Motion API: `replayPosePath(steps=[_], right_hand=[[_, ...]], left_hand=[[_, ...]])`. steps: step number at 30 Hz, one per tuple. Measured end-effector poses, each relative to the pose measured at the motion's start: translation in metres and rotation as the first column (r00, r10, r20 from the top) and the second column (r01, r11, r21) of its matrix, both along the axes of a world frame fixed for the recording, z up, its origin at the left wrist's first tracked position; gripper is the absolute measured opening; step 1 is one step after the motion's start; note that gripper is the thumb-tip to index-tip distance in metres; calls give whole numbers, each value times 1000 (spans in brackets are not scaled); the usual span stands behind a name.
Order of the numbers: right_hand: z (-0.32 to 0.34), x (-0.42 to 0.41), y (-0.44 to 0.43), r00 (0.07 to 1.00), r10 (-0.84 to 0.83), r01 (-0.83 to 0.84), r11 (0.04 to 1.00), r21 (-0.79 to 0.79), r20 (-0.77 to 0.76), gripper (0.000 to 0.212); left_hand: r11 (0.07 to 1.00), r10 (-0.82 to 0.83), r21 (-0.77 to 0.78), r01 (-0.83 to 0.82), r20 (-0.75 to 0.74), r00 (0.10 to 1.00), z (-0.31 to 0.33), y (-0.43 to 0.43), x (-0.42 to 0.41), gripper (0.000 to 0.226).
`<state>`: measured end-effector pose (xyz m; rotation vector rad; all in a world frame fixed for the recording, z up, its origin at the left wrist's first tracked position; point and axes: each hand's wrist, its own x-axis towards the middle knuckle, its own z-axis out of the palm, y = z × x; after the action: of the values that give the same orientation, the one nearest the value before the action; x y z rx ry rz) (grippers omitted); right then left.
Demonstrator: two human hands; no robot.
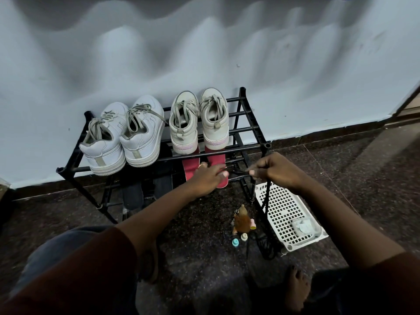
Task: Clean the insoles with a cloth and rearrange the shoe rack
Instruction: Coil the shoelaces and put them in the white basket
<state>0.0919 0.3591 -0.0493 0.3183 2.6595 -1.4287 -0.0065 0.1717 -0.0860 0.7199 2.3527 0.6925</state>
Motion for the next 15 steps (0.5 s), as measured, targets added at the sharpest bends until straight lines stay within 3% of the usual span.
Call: replayPosePath(steps=[5, 15], right_hand=[[3, -3, -16, 996, 27, -27, 1000, 9, -85, 7], [-5, -1, -13, 999, -21, 11, 978, -207, -46, 13]], left_hand=[[965, -146, 236, 113, 131, 981, 10, 13, 19, 40], [974, -109, 209, 82, 118, 987, 6, 13, 17, 32]])
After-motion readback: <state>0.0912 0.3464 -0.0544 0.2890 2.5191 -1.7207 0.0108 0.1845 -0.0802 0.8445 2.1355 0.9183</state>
